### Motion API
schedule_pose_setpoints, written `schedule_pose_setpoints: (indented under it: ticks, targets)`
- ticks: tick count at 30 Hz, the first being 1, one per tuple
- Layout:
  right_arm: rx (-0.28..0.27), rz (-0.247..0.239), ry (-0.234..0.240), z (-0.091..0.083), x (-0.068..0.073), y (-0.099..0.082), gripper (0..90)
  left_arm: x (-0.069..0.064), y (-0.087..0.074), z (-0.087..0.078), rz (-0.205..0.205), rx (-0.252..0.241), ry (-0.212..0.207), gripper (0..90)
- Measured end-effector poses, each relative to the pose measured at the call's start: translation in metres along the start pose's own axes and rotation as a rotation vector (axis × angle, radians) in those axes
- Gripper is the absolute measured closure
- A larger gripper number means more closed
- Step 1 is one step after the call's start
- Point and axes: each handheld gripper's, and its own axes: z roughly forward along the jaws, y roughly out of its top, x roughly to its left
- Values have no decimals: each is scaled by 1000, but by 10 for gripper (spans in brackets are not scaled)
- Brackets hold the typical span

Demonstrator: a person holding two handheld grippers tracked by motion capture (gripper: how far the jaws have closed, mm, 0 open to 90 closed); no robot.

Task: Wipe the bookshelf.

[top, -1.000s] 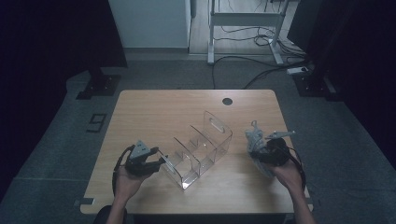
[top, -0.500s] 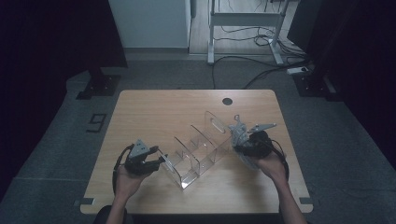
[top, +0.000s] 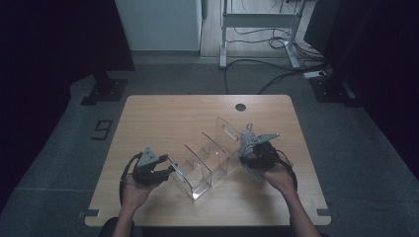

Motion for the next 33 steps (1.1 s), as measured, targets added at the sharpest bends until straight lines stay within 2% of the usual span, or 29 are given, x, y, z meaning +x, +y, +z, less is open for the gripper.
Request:
schedule_pose_setpoints:
  ticks: [13, 19, 33]
  targets:
    - [15, -31, 27, 1, 16, 3, 574, -1, 0, 0, -4, 0, 5, 460]
    - [13, -45, 58, 3, 23, 4, 574, -2, 0, 1, -10, 1, 8, 459]
    - [31, -109, 105, 10, 49, 10, 572, -3, 0, 3, -24, -3, 26, 459]
